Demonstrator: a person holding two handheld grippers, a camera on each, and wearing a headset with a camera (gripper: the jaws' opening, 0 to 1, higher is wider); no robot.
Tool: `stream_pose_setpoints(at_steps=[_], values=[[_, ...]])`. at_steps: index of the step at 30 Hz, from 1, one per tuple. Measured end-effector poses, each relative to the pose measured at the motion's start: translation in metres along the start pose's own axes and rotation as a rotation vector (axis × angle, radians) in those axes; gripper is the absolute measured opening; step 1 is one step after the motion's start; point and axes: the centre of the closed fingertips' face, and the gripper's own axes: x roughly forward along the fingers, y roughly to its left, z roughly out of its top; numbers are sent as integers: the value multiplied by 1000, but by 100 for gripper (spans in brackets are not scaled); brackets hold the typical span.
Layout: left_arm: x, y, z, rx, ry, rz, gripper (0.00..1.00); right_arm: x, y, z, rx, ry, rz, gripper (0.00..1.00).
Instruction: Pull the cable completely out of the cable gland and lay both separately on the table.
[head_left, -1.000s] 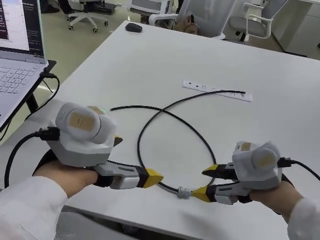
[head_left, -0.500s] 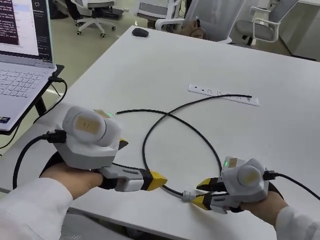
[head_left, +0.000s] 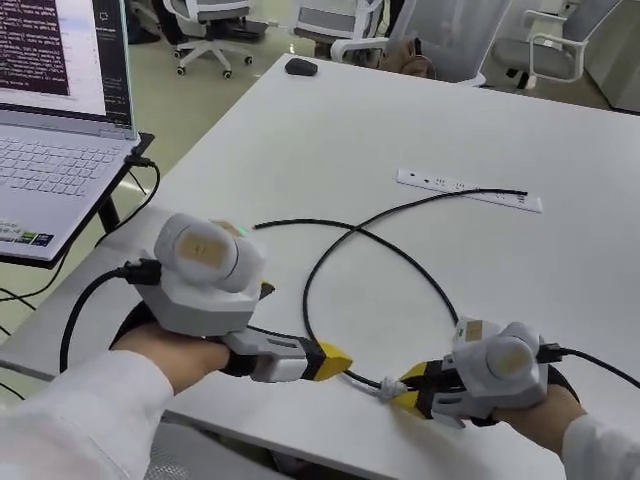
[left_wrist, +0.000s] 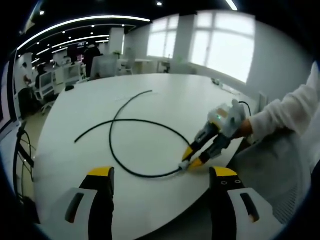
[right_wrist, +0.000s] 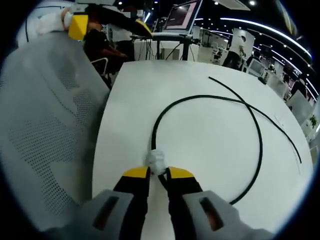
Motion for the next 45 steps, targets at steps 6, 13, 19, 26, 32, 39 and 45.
stream_pose_setpoints(at_steps=[6, 13, 19, 26, 32, 39, 45], values=[[0, -5, 5, 14, -23, -23, 75, -30, 6, 26, -21, -83, 2, 11], [-1, -14, 14, 29, -62, -69, 65, -68, 8, 50, -18, -179, -12, 11], [-2, -42, 37, 55, -164, -217, 55, -95, 23, 72, -36, -250, -24, 11], [-10, -63, 53, 20, -242, -341, 32, -114, 42, 91, -48, -316, -2, 11], [-17, -91, 55, 36, -254, -486, 37, -123, 65, 108, -77, -380, 54, 10], [-31, -115, 65, 101, -303, -579, 33, -136, 77, 130, -86, -458, 92, 10], [-30, -116, 63, 116, -294, -601, 30, -147, 80, 142, -91, -523, 96, 10]])
